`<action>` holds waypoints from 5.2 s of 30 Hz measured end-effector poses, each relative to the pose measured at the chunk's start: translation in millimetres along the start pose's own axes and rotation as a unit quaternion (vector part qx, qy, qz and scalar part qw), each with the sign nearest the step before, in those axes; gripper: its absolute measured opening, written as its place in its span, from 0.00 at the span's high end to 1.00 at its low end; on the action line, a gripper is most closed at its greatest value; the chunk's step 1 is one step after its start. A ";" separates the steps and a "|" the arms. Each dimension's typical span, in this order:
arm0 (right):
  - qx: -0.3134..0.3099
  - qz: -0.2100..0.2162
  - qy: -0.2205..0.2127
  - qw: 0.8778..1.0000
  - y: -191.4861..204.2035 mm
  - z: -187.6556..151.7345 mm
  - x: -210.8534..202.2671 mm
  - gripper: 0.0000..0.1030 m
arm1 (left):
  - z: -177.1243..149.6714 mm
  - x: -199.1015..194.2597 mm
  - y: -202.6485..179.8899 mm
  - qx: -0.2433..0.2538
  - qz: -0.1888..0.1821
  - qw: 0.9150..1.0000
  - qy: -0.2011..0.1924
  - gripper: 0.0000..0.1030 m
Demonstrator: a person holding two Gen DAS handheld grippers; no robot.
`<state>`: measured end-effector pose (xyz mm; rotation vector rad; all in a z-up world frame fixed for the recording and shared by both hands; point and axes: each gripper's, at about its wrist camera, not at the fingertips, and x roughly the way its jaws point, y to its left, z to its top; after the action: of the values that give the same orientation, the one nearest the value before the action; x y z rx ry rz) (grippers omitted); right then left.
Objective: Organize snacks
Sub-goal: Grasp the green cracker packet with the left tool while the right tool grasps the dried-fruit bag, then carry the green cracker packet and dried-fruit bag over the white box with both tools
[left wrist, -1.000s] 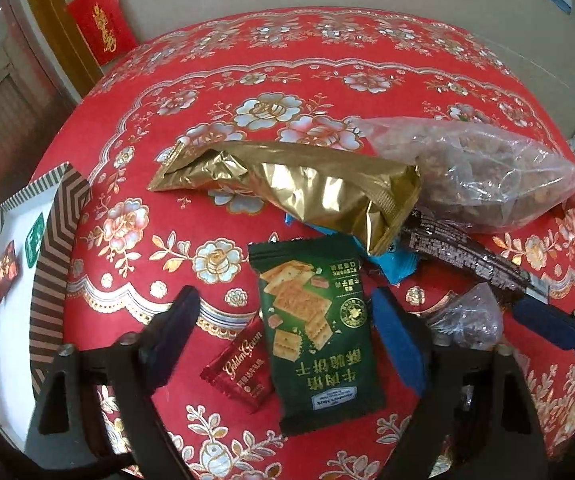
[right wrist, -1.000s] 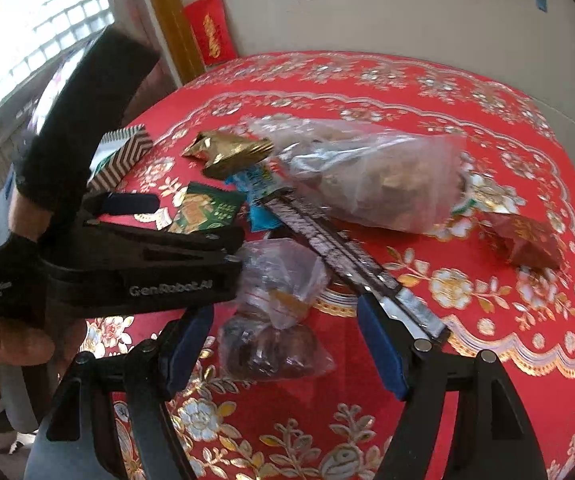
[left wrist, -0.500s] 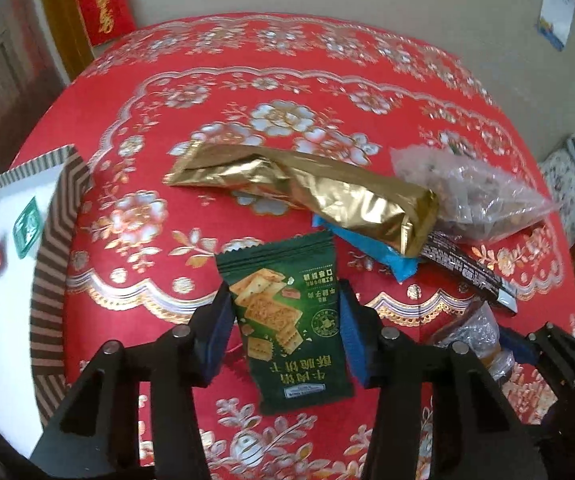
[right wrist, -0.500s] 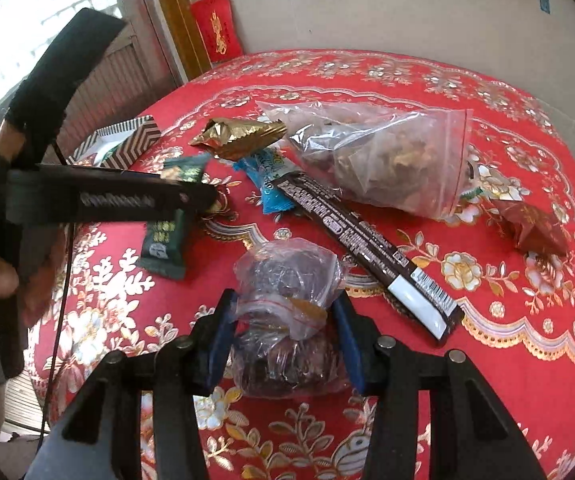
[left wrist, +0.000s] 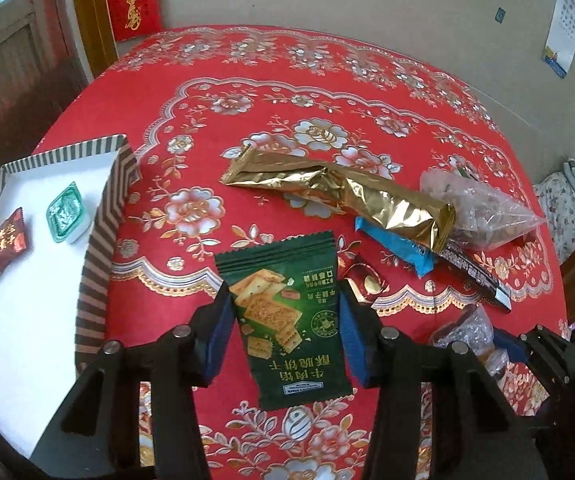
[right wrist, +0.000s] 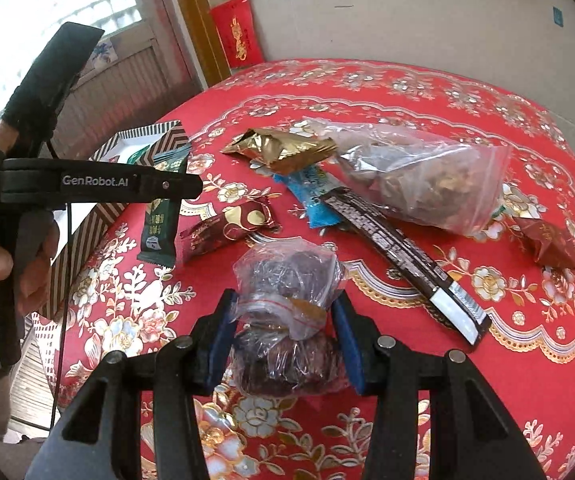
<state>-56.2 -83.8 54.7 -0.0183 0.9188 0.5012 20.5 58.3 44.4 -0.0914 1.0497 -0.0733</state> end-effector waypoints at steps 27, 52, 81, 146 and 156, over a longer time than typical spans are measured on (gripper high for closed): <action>-0.034 -0.003 -0.021 0.999 47.0 38.1 -0.2 0.54 | -11.3 -36.2 43.7 -0.011 0.030 0.998 -0.046 0.51; -0.068 0.007 -0.026 0.997 97.9 65.9 13.9 0.56 | -16.0 -63.3 90.7 -0.041 0.038 0.996 -0.068 0.51; -0.268 0.056 0.097 0.957 117.2 52.9 94.6 0.56 | -21.4 -56.3 116.3 -0.074 0.037 0.995 -0.056 0.51; -0.150 0.090 -0.024 0.984 178.0 113.3 63.7 0.63 | -27.0 -88.9 184.0 -0.104 0.081 0.988 -0.084 0.51; -0.176 0.095 0.011 0.980 210.4 122.4 106.0 0.63 | -36.0 -71.3 223.0 -0.135 0.091 0.985 -0.062 0.51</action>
<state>0.5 173.2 90.0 -0.2600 0.8472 0.8391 -42.4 285.9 63.4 -0.2417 0.9347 0.2378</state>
